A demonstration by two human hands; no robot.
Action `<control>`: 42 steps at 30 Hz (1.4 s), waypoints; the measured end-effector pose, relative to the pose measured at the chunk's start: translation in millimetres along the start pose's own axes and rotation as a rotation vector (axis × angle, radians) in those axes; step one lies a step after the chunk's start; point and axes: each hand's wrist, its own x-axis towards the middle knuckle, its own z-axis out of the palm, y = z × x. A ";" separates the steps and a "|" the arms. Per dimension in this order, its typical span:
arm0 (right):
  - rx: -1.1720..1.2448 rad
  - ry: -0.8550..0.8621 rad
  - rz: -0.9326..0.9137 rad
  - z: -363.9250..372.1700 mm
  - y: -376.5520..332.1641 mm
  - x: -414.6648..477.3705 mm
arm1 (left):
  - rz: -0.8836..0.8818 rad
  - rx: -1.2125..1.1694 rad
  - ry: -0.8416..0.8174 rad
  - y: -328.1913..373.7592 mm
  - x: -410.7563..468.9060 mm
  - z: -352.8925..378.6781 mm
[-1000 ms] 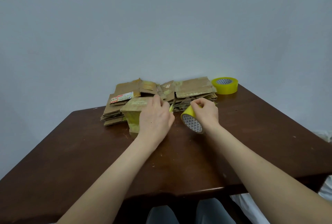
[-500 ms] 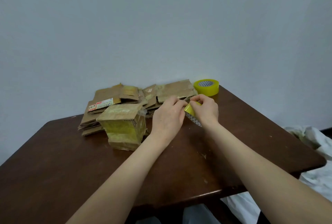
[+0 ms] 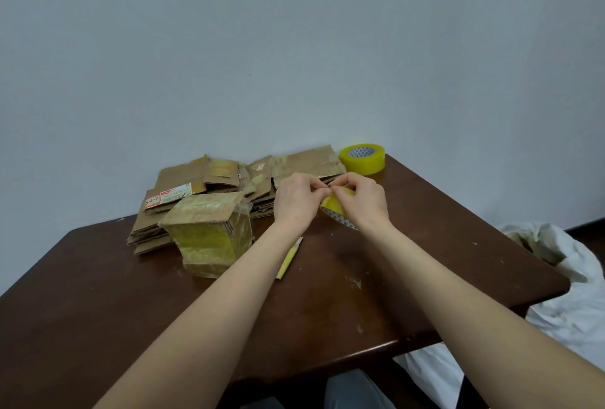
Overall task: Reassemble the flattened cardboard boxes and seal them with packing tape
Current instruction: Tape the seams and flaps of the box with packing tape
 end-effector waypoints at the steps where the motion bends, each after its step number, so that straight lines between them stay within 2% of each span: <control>1: 0.001 -0.001 0.001 0.5 0.4 0.5 | 0.001 -0.007 0.007 0.4 -0.5 0.7; 4: 0.106 -0.009 0.048 -4.4 -1.1 2.5 | -0.026 -0.029 0.021 -1.5 -1.2 3.3; 10: 0.079 -0.008 0.004 -7.7 -0.5 2.4 | -0.072 -0.105 -0.001 -4.8 2.7 6.2; 15: 0.092 0.028 -0.005 -7.9 1.4 2.9 | -0.233 -0.315 0.022 -6.0 1.0 6.2; 18: 0.042 0.053 -0.012 -5.9 3.8 0.6 | -0.173 -0.149 -0.013 -3.3 -2.3 4.8; 21: -0.180 0.089 -0.041 -2.0 9.9 -4.1 | -0.069 0.022 -0.016 0.1 -6.4 -4.8; 26: -0.636 -0.163 -0.034 11.1 20.2 -16.2 | 0.000 0.134 0.149 -25.3 -7.0 -57.0; 28: -0.557 -0.133 -0.110 25.3 -1.1 -18.8 | -0.036 0.157 0.204 -50.6 -3.1 -86.9; 30: -0.308 -0.100 -0.205 43.5 -37.9 -20.9 | -0.127 0.199 0.248 -79.4 -0.3 -116.4; 33: -0.127 -0.226 -0.312 83.0 -97.3 -30.1 | -0.267 0.250 0.201 -115.0 0.3 -140.9; 37: -0.108 -0.461 -0.142 139.2 -122.2 -52.2 | -0.336 0.175 -0.016 -140.7 -5.0 -132.3; 42: 0.004 -0.388 0.045 151.7 -124.5 -51.1 | -0.439 0.045 0.008 -155.0 -3.7 -129.2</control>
